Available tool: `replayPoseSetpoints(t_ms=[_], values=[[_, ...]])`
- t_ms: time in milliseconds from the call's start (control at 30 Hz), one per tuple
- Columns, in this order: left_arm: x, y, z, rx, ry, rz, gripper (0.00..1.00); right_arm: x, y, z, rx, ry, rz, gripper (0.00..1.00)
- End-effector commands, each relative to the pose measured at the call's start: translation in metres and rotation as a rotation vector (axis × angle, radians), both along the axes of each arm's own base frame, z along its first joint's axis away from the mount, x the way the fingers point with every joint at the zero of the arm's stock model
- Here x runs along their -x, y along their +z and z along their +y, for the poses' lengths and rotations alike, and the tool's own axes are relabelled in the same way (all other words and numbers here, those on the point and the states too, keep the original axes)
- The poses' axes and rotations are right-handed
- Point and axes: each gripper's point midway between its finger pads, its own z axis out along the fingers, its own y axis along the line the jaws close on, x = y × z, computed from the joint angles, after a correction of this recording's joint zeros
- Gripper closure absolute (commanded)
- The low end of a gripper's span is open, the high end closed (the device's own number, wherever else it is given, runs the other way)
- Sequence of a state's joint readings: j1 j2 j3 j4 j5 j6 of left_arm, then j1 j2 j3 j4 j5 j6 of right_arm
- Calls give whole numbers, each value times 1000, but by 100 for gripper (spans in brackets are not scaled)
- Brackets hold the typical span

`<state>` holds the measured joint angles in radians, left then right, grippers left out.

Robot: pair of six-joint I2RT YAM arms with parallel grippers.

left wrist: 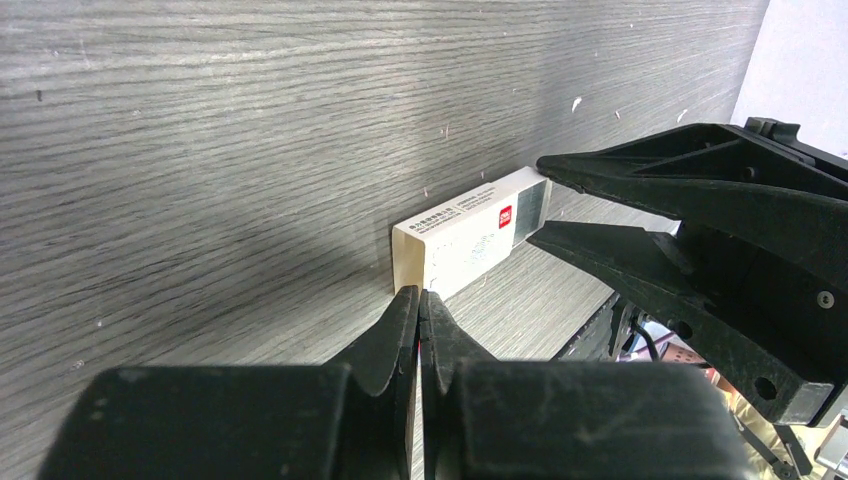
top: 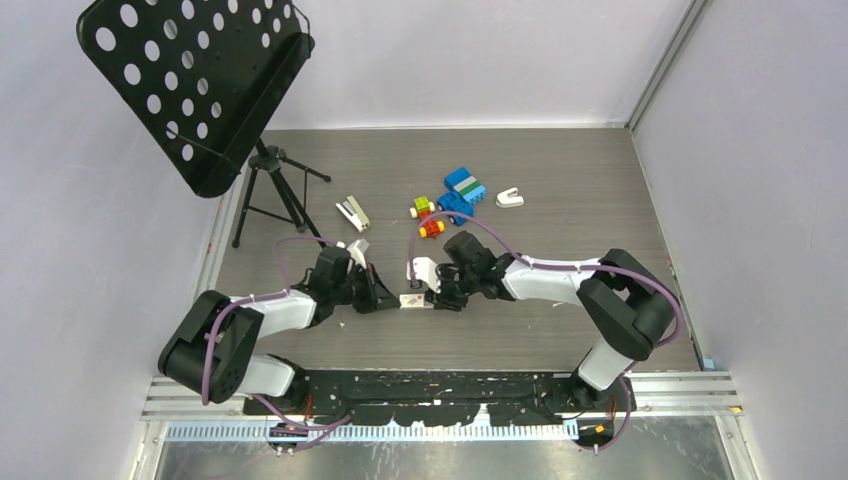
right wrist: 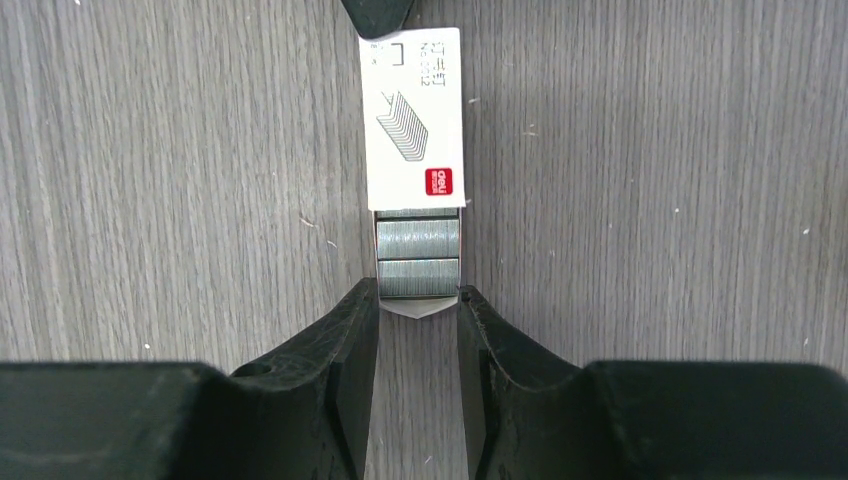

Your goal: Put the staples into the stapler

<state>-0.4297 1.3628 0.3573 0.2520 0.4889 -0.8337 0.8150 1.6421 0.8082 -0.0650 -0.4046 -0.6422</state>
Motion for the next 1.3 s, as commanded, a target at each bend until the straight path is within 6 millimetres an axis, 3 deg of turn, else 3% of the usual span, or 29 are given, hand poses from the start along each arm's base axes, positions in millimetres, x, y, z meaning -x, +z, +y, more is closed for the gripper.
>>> replayPoseSetpoints(t_ms=[0, 633, 833, 1100, 1200, 1267], values=[[-9, 10, -1, 1, 9, -38, 97, 2, -5, -21, 65, -53, 3, 75], [-10, 14, 1, -2, 15, -49, 96, 3, 21, -33, 38, -96, -6, 73], [-10, 17, 0, 2, 14, -52, 93, 3, 21, -36, 65, -100, 5, 67], [-11, 30, 2, -1, 21, -75, 64, 4, 24, -39, 76, -115, 7, 49], [-13, 38, 3, -8, 23, -93, 52, -4, 34, -38, 47, -158, -30, 35], [-15, 44, 4, -21, 27, -98, 40, -14, 46, -40, 28, -210, -79, 31]])
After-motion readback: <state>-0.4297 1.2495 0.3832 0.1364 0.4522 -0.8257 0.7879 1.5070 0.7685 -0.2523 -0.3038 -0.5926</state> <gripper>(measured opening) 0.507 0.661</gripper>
